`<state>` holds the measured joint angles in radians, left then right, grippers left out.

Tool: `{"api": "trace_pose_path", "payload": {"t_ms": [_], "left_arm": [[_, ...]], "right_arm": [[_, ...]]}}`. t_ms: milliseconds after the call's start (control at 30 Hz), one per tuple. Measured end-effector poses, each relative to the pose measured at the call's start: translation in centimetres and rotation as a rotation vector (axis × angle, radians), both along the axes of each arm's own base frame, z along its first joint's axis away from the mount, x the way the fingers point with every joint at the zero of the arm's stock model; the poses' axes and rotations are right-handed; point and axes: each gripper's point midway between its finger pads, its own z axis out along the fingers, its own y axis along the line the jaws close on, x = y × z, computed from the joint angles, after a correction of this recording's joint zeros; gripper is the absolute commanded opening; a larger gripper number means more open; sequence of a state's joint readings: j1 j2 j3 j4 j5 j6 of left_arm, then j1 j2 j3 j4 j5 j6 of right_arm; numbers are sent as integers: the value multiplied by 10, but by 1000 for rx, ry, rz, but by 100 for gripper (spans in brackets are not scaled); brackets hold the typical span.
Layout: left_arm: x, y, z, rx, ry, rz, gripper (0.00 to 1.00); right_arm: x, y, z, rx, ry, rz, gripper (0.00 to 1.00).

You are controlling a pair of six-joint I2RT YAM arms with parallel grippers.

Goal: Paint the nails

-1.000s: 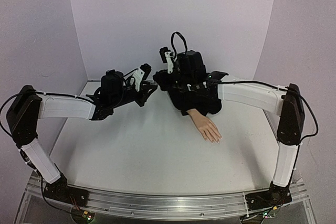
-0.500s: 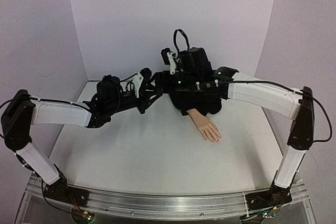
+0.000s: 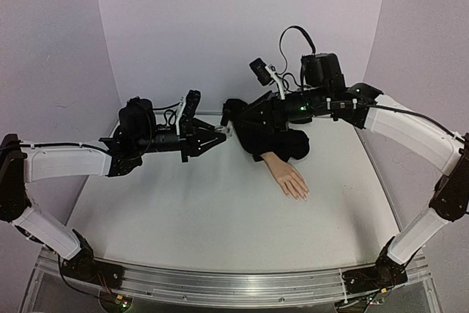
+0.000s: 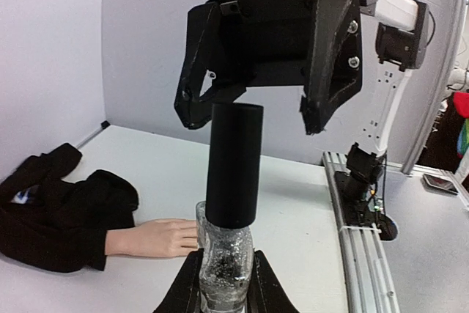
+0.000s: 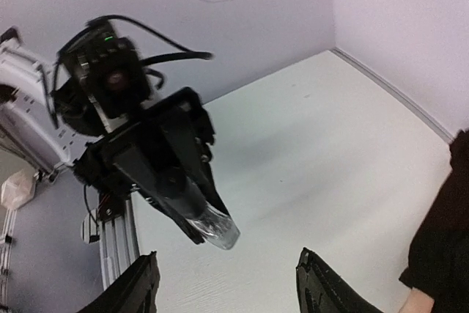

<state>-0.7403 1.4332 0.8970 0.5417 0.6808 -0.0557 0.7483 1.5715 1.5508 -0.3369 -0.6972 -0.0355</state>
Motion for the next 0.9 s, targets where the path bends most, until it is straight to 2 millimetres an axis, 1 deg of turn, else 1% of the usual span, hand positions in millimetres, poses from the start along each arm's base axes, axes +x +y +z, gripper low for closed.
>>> {"api": "trace_pose_path", "payload": {"t_ms": [67,133,200,267,433,533,667,833,900], "left_arm": [[-9,-1,-4,10,33,-50,0],[-14,-1,-6,18,55,-82,0],[-18,-1,-6,20,70,-103,0],[-22,0,-5,18,78,-122,0],[-28,0,-4,17,92,-157,0],[-31,0,-4,16,102,-172,0],[-33,0,-4,16,104,-187,0],[-36,0,-4,16,110,-199,0],[-36,0,-4,16,110,-205,0]], "right_arm": [[-13,5,5,15,0,85,49],[-21,10,13,39,-6,152,46],[-27,14,18,58,-9,199,41],[-29,17,19,68,-5,232,40],[-31,25,15,74,24,282,41],[-30,27,11,72,34,289,39],[-28,31,11,75,42,298,34],[-27,34,9,75,58,304,24],[-27,34,9,77,65,309,22]]}}
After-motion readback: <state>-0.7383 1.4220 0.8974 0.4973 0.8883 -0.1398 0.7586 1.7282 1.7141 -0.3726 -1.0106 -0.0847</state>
